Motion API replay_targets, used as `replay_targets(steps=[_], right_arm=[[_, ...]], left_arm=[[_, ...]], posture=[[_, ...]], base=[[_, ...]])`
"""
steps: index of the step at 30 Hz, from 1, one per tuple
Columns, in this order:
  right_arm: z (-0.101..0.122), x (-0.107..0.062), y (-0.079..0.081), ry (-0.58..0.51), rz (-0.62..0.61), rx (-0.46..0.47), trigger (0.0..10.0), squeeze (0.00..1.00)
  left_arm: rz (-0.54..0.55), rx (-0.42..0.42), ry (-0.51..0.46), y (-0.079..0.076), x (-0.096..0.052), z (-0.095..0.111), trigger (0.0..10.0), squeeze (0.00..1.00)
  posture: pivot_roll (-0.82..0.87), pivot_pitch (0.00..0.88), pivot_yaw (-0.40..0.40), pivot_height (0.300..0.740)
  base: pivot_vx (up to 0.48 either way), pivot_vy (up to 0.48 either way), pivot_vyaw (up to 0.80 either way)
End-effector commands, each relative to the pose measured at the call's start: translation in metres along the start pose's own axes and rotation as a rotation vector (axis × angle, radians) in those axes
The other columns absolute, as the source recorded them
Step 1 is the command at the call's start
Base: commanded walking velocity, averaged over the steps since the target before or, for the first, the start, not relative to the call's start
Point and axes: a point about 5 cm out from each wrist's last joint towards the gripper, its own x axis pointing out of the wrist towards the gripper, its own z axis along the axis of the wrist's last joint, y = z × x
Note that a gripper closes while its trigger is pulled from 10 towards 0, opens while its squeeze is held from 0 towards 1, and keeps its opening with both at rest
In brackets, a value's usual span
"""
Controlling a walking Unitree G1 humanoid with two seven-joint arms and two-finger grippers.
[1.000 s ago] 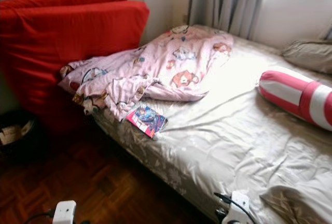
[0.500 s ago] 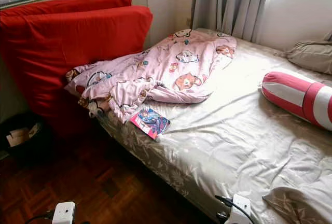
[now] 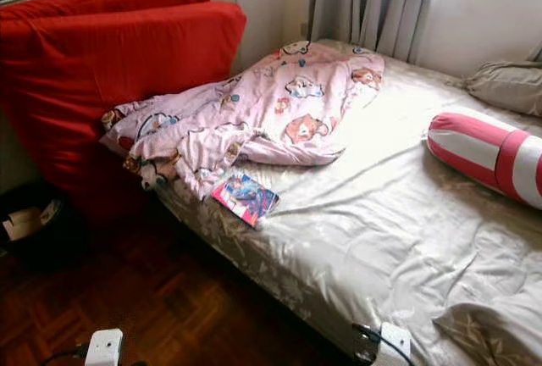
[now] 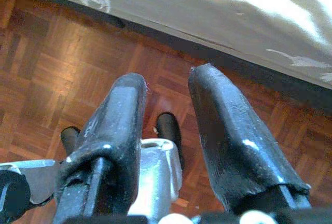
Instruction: Clean up the room
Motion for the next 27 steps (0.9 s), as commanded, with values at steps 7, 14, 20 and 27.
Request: replay_targets(steps=[7, 14, 20, 27], right_arm=[[-0.0008, 0.0001, 0.0013, 0.000, 0.000, 0.018, 10.0, 0.00], [-0.0003, 0.0003, 0.0020, 0.000, -0.002, 0.030, 10.0, 0.00], [-0.0003, 0.0003, 0.0021, -0.003, -0.003, 0.038, 10.0, 0.00], [-0.0011, 0.0002, 0.0020, -0.005, -0.007, 0.060, 10.0, 0.00]], left_arm=[[0.002, -0.004, 0.017, 0.0021, -0.0008, -0.0030, 10.0, 0.00], [0.005, -0.009, 0.016, 0.0028, -0.0006, -0.0021, 10.0, 0.00], [0.008, -0.014, 0.015, 0.0032, -0.0007, -0.0022, 10.0, 0.00], [0.012, -0.019, 0.015, 0.0038, -0.0009, -0.0027, 10.0, 0.00]], posture=[[0.04, 0.000, 0.001, 0.740], [0.04, 0.000, 0.005, 0.740], [0.04, 0.000, 0.006, 0.740], [0.04, 0.000, 0.004, 0.740]], base=[[0.000, 0.397, 0.00], [0.000, 0.480, -0.78], [0.000, 0.480, -0.26], [0.000, 0.480, 0.00]])
